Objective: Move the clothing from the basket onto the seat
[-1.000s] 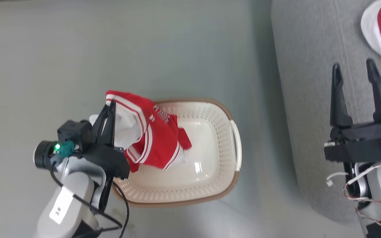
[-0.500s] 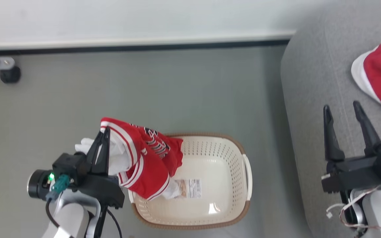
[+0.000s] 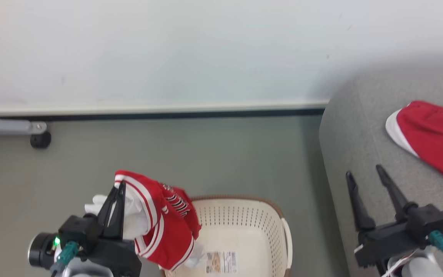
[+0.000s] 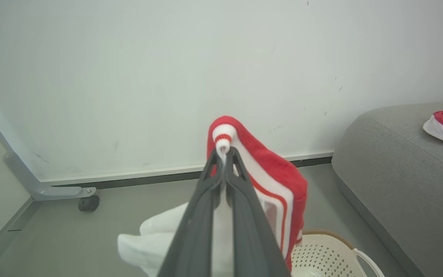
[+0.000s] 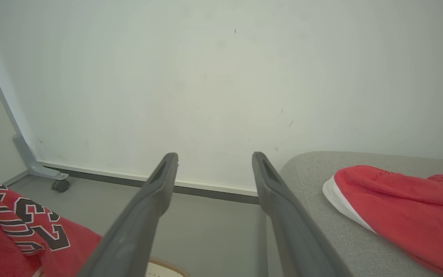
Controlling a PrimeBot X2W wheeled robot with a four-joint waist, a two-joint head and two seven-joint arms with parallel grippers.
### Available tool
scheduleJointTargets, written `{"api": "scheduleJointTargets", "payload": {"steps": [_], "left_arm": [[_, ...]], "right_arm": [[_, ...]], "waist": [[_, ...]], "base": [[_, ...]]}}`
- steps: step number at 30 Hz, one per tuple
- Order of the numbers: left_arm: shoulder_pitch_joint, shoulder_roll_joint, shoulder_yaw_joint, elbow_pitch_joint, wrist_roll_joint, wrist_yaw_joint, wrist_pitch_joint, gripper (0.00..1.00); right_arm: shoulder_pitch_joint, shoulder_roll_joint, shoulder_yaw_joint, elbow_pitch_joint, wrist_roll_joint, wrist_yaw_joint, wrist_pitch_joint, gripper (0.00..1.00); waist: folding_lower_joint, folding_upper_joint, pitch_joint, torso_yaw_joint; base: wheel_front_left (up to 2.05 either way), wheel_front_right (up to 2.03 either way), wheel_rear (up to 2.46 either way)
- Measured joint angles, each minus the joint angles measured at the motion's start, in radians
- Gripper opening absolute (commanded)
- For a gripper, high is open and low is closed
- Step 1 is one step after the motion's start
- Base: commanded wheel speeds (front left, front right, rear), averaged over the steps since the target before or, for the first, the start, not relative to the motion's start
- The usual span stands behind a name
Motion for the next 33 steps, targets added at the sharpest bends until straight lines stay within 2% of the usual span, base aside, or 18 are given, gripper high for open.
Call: {"api": "scheduleJointTargets", "payload": {"steps": [10,15,24,30,33], "left_arm": [[0.110,0.028,-0.011,-0.124,0.026,0.012,0.058,0.00],[0.136,0.040,-0.018,-0.200,0.033,0.017,0.095,0.00],[0.132,0.034,-0.076,-0.338,0.053,0.016,0.164,0.00],[0.108,0.025,-0.111,-0.370,0.057,0.014,0.209,0.00],[0.096,0.013,-0.132,-0.373,0.058,0.006,0.230,0.00]], "right_arm": [[0.086,0.017,0.068,0.006,0.009,0.037,0.000,1.00],[0.093,0.025,0.135,-0.011,0.015,0.060,0.002,1.00],[0.030,0.054,0.274,-0.009,0.015,0.080,0.029,1.00],[-0.034,0.089,0.370,0.000,0.032,0.080,0.048,1.00],[-0.054,0.085,0.437,0.000,0.065,0.080,0.053,1.00]], "waist": [[-0.0001,-0.0001,-0.137,-0.003],[-0.0001,-0.0001,-0.182,-0.005],[0.0001,0.0000,-0.192,0.002],[0.0002,0.0001,-0.185,0.012],[0.0002,0.0000,-0.182,0.014]], "base": [[0.00,0.00,0.00],[0.00,0.00,0.00],[0.00,0.00,0.00],[0.00,0.00,0.00],[0.00,0.00,0.00]]}}
